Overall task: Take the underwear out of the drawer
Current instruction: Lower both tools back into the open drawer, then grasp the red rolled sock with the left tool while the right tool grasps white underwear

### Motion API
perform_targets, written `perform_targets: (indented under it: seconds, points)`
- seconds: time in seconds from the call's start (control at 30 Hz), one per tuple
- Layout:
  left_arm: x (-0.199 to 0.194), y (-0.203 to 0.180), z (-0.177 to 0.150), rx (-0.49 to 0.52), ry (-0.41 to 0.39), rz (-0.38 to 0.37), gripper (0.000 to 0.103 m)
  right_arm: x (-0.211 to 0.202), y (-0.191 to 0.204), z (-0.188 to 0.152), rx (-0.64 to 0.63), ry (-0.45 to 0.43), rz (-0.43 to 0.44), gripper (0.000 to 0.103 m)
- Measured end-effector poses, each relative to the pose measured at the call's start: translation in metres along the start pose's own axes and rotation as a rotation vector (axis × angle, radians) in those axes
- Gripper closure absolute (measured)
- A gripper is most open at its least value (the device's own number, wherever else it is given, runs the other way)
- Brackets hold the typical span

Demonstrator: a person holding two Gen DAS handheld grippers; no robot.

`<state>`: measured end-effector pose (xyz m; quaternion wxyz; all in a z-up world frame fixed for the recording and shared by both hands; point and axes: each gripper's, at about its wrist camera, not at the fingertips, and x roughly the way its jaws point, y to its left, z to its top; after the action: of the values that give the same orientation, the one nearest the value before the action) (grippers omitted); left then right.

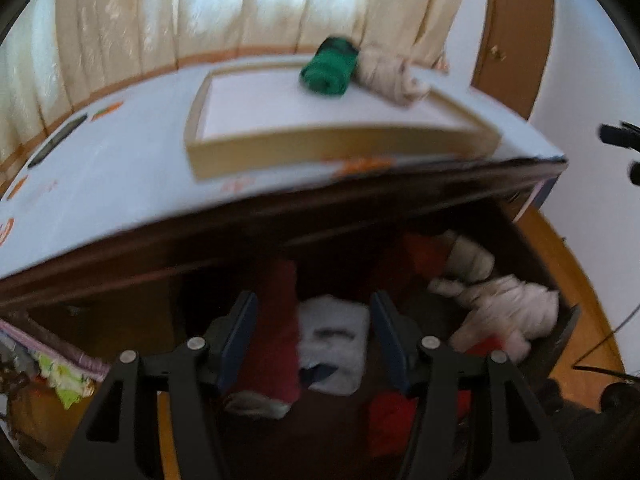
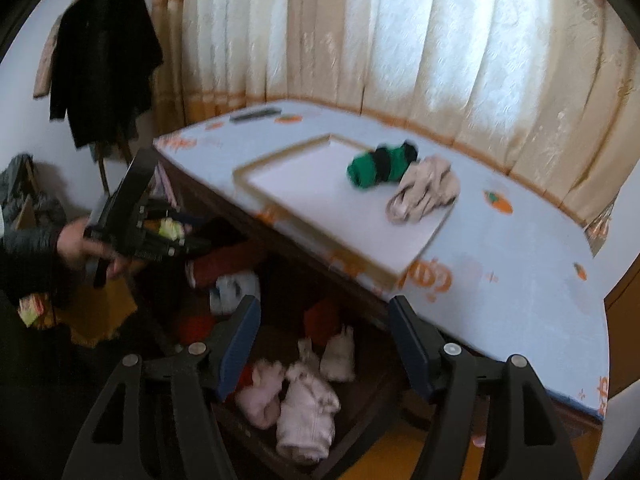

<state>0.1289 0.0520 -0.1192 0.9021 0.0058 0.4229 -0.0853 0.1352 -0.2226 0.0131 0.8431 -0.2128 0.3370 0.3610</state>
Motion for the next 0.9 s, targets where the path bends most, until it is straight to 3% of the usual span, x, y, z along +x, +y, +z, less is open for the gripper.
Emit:
perform_targets:
  seconds: [0.17,0.33,0.6,0.9]
  points:
    - [0.024,0.001,-0.006,0.009,0.094,0.038,0.044,0.024,0.006,-0.026,0.021,0.081,0.042,0.035]
    - [0.034,-0.001,-0.01,0.026,0.138,0.053,0.044,0.07,0.013,-0.053,0.051,0.194,0.068,0.035]
    - [0.05,0.003,-0.013,0.05,0.208,0.073,0.044,0.137,0.014,-0.082,0.044,0.382,0.041,0.035]
    - [0.067,0.002,-0.015,0.07,0.266,0.074,0.044,0.16,0.012,-0.085,0.021,0.447,0.051,0.035]
